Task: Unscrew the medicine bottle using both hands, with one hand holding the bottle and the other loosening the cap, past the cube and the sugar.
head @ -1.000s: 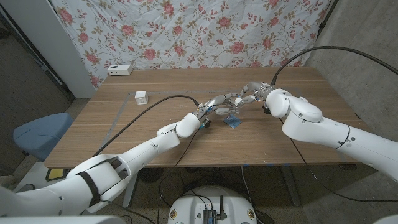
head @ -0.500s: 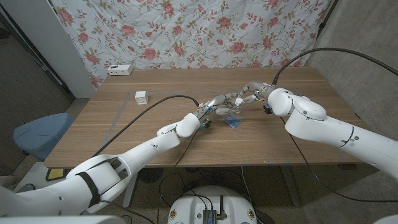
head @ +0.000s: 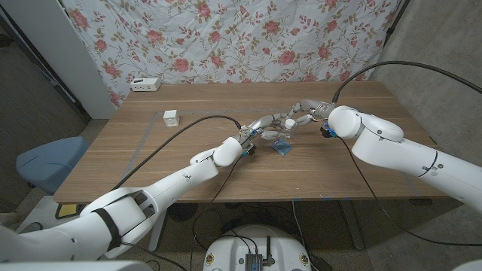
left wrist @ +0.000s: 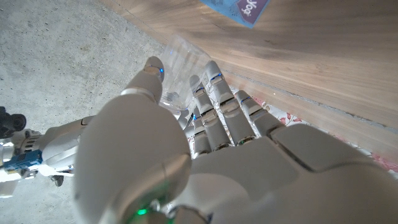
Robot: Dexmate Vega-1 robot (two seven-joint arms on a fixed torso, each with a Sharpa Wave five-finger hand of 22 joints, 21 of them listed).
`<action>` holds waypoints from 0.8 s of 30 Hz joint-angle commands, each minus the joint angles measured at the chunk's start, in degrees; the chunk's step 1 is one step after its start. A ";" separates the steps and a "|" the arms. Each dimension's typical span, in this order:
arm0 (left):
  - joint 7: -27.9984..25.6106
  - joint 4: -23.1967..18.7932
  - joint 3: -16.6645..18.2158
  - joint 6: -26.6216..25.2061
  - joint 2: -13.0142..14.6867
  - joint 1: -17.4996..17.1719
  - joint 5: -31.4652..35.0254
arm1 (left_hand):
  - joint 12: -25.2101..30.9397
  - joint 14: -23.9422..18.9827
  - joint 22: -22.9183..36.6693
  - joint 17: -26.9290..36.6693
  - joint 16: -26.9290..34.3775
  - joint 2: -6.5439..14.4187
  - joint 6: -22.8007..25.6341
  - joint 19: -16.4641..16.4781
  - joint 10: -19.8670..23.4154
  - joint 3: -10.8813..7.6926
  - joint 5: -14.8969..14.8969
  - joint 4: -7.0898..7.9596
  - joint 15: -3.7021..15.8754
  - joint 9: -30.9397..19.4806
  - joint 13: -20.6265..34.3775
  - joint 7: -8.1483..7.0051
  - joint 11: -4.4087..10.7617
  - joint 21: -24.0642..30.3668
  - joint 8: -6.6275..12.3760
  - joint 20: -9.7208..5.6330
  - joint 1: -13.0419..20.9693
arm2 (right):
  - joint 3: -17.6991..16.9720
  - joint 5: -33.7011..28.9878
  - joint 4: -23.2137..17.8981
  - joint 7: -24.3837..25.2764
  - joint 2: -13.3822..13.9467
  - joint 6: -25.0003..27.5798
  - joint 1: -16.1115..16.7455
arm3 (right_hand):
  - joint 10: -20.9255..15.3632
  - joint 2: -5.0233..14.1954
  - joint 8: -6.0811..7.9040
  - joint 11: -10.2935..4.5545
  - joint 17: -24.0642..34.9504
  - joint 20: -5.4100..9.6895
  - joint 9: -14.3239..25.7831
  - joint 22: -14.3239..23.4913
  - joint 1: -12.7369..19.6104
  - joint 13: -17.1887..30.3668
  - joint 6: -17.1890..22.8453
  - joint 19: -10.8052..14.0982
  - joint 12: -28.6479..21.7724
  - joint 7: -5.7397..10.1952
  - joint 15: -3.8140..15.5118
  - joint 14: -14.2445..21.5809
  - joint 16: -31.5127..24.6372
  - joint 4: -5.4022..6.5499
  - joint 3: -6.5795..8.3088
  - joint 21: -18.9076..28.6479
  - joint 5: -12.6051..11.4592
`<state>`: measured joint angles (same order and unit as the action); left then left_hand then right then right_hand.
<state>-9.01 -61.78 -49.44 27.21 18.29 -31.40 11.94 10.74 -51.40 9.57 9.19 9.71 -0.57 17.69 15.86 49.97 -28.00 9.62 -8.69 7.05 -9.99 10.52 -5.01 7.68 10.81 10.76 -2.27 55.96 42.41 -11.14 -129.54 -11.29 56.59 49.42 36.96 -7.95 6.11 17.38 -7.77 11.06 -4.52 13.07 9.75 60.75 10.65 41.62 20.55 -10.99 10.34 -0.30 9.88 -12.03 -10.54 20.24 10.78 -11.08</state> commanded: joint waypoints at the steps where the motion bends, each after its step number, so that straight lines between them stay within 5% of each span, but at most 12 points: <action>1: -0.17 0.21 0.04 -0.07 -0.05 -0.06 -0.07 | 0.49 -0.64 0.00 0.13 0.36 0.54 0.01 0.33 2.55 -0.50 0.44 0.10 5.05 -0.11 0.26 -0.31 2.07 -0.08 -0.10 -7.07 -0.09 | -2.47 3.51 0.88 0.63 0.40 -2.58 1.00 | 0.19 0.92 -0.46 -0.79 0.27 0.28 -0.15 0.08 2.01 0.15 0.03 -0.68 0.16 1.13 0.42 -0.49 0.20 0.02 1.18 -0.11 -0.06; 24: -0.45 2.84 -0.24 1.21 -0.94 1.13 -0.25 | 0.48 -0.59 0.01 0.09 0.27 0.63 -0.05 0.38 2.61 -0.62 0.43 0.14 5.05 -0.11 0.29 -0.58 2.08 -0.08 -0.12 -7.06 -0.28 | -2.54 5.30 2.31 0.14 0.44 -4.16 -0.06 | -0.41 2.29 -0.57 -2.44 0.26 0.97 -0.81 0.06 6.06 0.06 4.29 -1.44 -0.19 2.30 1.41 -0.61 0.07 0.14 2.80 0.09 -0.58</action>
<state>-9.23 -60.04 -49.46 27.48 17.73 -30.87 11.77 11.06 -51.40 9.57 9.19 9.72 -0.50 17.48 15.95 50.31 -28.02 9.79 -8.67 7.05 -9.99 10.53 -5.23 7.35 10.81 10.76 -2.37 55.40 39.81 -6.58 -127.86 -10.49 56.92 45.67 37.66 -8.40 8.78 16.94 -9.64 11.06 -3.31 12.11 9.75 66.38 10.66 45.30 19.34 -11.00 12.46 0.84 9.19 -11.85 -10.36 22.46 10.78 -11.26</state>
